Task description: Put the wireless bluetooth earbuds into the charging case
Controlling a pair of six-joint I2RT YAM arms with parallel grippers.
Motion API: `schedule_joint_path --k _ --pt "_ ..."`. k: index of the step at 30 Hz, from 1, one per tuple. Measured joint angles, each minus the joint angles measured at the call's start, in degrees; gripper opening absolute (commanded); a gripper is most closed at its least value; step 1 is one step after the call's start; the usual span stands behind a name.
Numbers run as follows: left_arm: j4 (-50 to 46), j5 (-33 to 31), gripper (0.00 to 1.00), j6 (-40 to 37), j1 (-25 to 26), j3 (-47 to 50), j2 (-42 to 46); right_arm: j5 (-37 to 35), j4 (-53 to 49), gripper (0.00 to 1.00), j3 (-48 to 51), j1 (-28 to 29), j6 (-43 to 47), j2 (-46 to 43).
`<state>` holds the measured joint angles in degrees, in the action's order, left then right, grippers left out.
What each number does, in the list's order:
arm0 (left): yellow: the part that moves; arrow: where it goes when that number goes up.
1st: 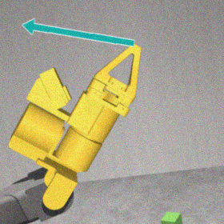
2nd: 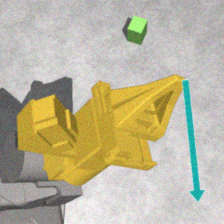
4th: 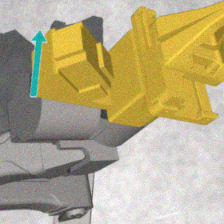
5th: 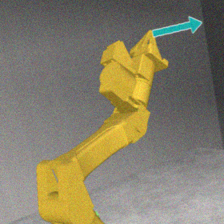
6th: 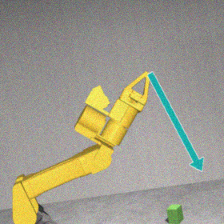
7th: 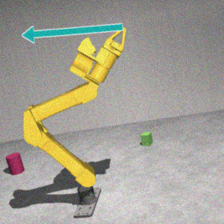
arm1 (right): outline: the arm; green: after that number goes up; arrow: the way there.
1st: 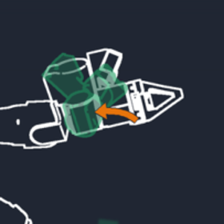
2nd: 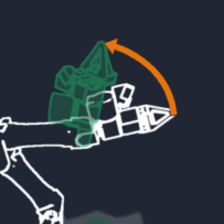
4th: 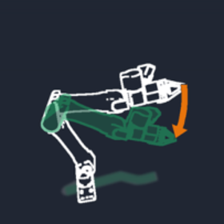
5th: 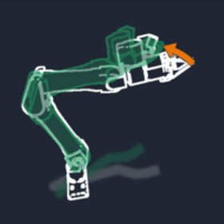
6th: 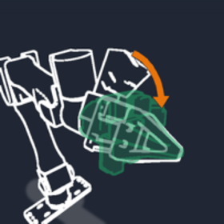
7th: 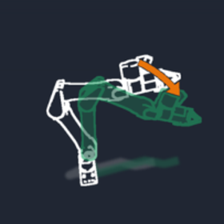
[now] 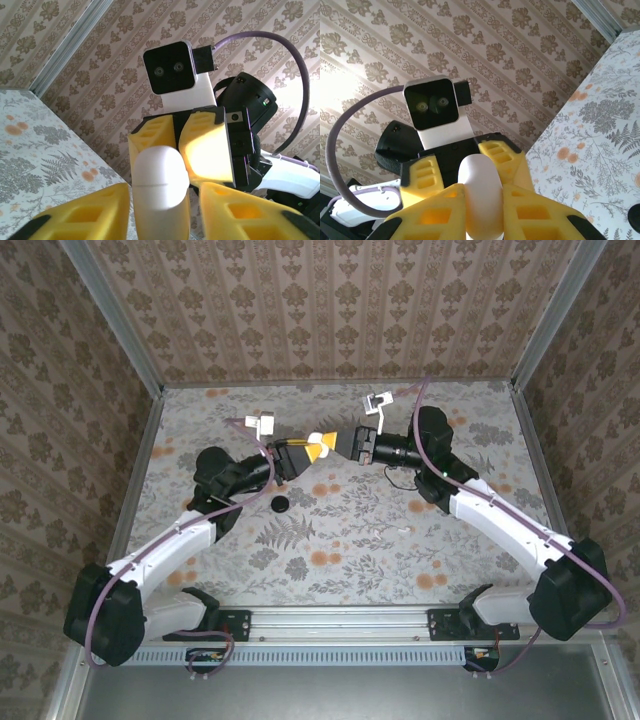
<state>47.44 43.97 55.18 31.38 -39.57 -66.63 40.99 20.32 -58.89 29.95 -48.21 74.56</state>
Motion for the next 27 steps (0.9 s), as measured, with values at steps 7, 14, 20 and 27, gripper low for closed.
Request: schedule_joint_path --k 7,14,20,27 --pt "-7.3 1.4 0.39 -2.4 -2.1 -0.5 2.4 0.0 -4.9 0.08 -0.3 0.0 4.6 -1.3" --pt "-8.8 3.7 0.39 -3.0 -2.1 -1.2 2.7 0.0 -5.6 0.08 -0.4 0.0 5.0 -1.4" --pt "-8.8 5.9 0.38 -2.9 -2.1 -1.3 2.4 0.0 -5.6 0.07 -0.4 0.0 5.0 -1.4" --pt "-8.7 7.6 0.28 -2.9 -2.2 -1.4 1.6 0.0 -5.6 0.07 -0.4 0.0 5.4 -1.4"
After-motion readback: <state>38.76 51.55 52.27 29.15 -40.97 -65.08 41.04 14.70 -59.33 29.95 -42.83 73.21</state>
